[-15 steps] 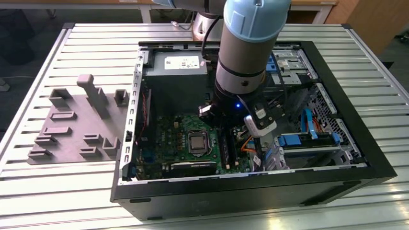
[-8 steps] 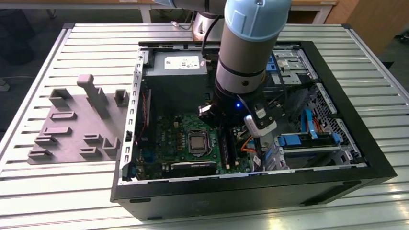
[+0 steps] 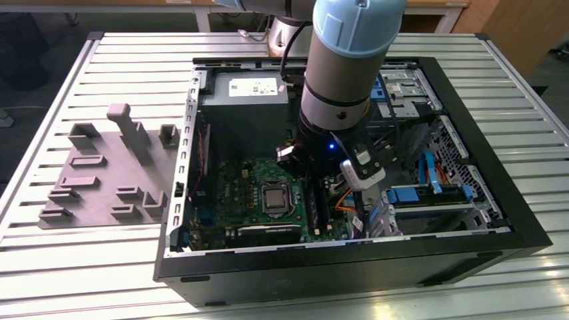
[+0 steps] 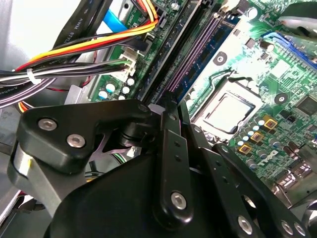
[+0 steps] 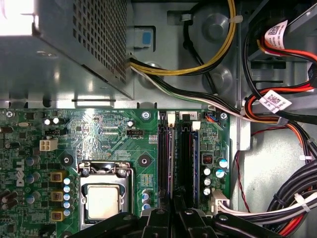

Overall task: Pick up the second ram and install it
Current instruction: 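Insert the second ram into the second slot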

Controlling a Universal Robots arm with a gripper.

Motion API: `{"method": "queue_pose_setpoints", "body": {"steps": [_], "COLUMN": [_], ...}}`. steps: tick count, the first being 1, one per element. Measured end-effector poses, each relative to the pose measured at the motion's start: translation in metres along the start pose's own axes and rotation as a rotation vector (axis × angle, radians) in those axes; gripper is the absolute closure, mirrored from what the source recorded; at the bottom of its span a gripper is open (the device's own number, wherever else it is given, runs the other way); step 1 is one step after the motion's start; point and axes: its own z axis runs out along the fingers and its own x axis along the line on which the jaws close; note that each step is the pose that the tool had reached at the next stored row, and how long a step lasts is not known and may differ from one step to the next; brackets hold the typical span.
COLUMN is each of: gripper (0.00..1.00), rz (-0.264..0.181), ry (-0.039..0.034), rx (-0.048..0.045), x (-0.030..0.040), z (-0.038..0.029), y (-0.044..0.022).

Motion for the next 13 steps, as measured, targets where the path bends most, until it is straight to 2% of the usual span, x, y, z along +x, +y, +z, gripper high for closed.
{"method": "queue_pose_setpoints", "body": {"steps": [13], "gripper": [0.86], "rz": [-0.009], "ry": [0.0001], "rx": [-0.0004], "x": [0.0000], "z": [0.0009], "y": [0.0000]}}
